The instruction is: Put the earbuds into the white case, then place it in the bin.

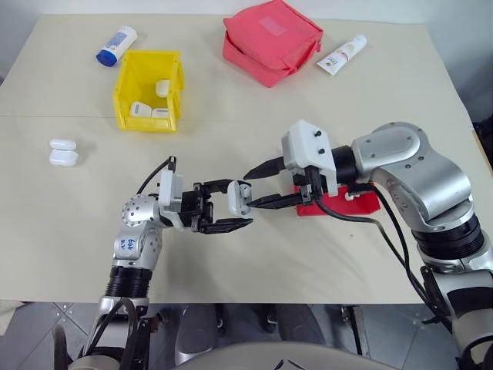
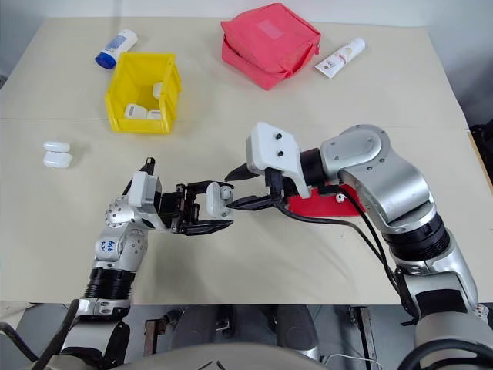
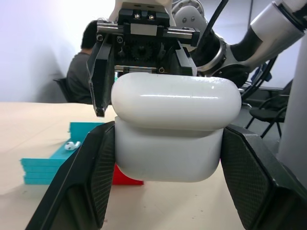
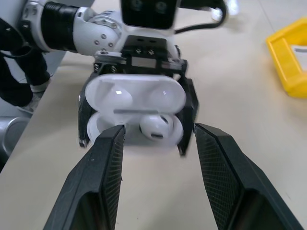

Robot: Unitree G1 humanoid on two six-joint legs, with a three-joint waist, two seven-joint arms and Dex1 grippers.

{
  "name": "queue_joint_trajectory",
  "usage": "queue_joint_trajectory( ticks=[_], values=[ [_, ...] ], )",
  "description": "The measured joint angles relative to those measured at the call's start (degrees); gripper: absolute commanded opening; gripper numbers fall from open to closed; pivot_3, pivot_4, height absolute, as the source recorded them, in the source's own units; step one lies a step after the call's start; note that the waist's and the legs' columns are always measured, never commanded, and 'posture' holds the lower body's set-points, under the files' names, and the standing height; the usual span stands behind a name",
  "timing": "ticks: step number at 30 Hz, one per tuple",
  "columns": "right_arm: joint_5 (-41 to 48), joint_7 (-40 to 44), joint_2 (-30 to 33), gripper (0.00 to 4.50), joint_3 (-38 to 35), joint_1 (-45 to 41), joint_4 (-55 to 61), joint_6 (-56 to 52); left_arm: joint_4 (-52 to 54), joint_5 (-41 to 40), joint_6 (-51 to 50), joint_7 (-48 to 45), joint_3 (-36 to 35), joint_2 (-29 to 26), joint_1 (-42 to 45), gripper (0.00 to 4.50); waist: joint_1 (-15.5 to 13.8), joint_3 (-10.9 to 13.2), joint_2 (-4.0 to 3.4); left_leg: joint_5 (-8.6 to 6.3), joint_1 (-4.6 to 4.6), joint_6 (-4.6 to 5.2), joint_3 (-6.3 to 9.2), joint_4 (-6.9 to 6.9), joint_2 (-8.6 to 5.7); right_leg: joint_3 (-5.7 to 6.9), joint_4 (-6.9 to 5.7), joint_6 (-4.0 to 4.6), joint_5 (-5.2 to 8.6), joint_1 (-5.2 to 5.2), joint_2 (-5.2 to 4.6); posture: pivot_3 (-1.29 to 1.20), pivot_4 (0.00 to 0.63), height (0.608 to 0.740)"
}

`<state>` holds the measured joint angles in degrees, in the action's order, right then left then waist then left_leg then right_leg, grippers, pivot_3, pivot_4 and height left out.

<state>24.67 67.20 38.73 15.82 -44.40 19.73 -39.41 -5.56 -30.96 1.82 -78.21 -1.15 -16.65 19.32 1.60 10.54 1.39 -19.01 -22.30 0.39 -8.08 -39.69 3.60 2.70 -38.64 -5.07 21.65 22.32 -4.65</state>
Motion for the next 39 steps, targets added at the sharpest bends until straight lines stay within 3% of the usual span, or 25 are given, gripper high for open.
queue_joint_trajectory(
  ticks=[9,16,26,33,39],
  values=[
    [0.1,-0.7,7.3,2.38,-5.9,1.8,-0.8,-2.2,-0.7,-0.1,0.3,0.9,-0.3,-0.2,0.1,2.88,0.0,0.0,0.0,0.0,0.0,0.0,0.0,0.04,0.0,0.0,0.02,0.0,0.0,0.01,-0.01,0.0,0.15,0.74],
    [-2.4,-3.4,18.9,2.38,-19.2,22.1,-4.7,-0.8,-2.0,-0.1,1.3,2.2,-1.2,-0.4,0.4,2.88,-1.0,0.0,0.01,-0.06,-0.01,0.1,0.04,0.08,-0.04,0.07,0.29,-0.02,-0.01,-0.15,-0.03,0.0,0.15,0.74],
    [-1.1,-5.3,17.9,2.38,-38.4,41.3,-6.3,6.3,-3.0,-0.1,2.0,2.5,-1.0,-0.3,3.1,2.88,-1.3,0.0,0.0,0.03,0.16,-0.03,-0.05,0.09,0.02,-0.02,0.17,-0.02,-0.01,-0.2,0.1,0.0,0.15,0.74],
    [0.5,-8.0,17.7,2.38,-39.9,42.4,-4.4,2.7,-4.4,-0.1,2.2,2.4,-1.0,-0.2,4.0,2.88,-1.4,0.0,-0.01,0.03,0.16,-0.03,-0.03,0.09,0.01,-0.02,0.16,-0.02,-0.01,-0.19,0.1,0.0,0.15,0.74],
    [1.4,-9.1,18.3,2.38,-36.1,35.9,-3.7,1.1,-4.4,-0.1,2.8,2.6,-1.1,-0.1,4.0,2.88,-1.3,0.0,-0.01,0.03,0.16,-0.03,-0.03,0.09,0.02,-0.02,0.15,-0.02,-0.01,-0.18,0.1,0.0,0.15,0.74]
  ],
)
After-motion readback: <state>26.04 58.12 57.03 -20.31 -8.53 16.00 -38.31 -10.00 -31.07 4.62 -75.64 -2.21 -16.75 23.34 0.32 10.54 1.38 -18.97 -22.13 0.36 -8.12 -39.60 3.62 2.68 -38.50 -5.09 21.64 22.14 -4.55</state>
